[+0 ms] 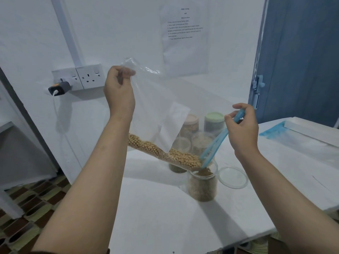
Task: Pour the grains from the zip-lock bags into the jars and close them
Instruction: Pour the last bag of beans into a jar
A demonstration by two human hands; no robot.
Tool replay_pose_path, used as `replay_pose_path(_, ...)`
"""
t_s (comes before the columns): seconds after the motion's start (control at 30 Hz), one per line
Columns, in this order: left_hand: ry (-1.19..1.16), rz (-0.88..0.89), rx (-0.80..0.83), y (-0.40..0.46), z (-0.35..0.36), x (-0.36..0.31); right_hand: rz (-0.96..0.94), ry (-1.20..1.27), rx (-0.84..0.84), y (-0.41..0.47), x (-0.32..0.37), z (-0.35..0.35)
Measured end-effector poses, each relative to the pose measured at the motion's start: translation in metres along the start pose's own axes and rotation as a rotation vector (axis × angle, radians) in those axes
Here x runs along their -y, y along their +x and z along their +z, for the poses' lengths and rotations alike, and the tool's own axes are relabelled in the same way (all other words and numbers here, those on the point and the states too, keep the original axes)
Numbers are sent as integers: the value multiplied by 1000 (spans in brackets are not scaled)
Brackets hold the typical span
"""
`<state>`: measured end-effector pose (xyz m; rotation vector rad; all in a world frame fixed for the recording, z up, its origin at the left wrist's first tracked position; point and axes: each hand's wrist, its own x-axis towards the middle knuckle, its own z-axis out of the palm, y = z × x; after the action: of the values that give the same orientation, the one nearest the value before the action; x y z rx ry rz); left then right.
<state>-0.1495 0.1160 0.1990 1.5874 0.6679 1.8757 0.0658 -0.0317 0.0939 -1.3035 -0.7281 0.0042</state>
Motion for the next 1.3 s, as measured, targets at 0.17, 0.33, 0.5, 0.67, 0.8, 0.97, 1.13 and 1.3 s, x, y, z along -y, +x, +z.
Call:
replay_pose_path(0.17,-2,16,7,0,4,-3,4,-27,12,2,1,-4)
replay_pose_path(0.33,3,22,19,-1,4,-4,18,-44,9,2,2,-6)
replay_pose_path(0.5,6,37,15,-3,5,-6,-27,-159,23,1,7,-6)
replay_pose_path(0.67,30,42,15,-5,2,1,-164,-537,51,1,13,-3)
replay_pose_path(0.8,-2,40,11,-4,2,4,-233,-658,132,4,25,4)
replay_pose_path(0.97,-20,49,27,-5,4,3,-320,-631,238,12,40,20)
replay_pose_path(1.13,-13,61,42,-5,3,3,-408,-453,303,16,56,45)
replay_pose_path(1.3,82,103,101,-5,-8,4,-374,-293,284,19,54,50)
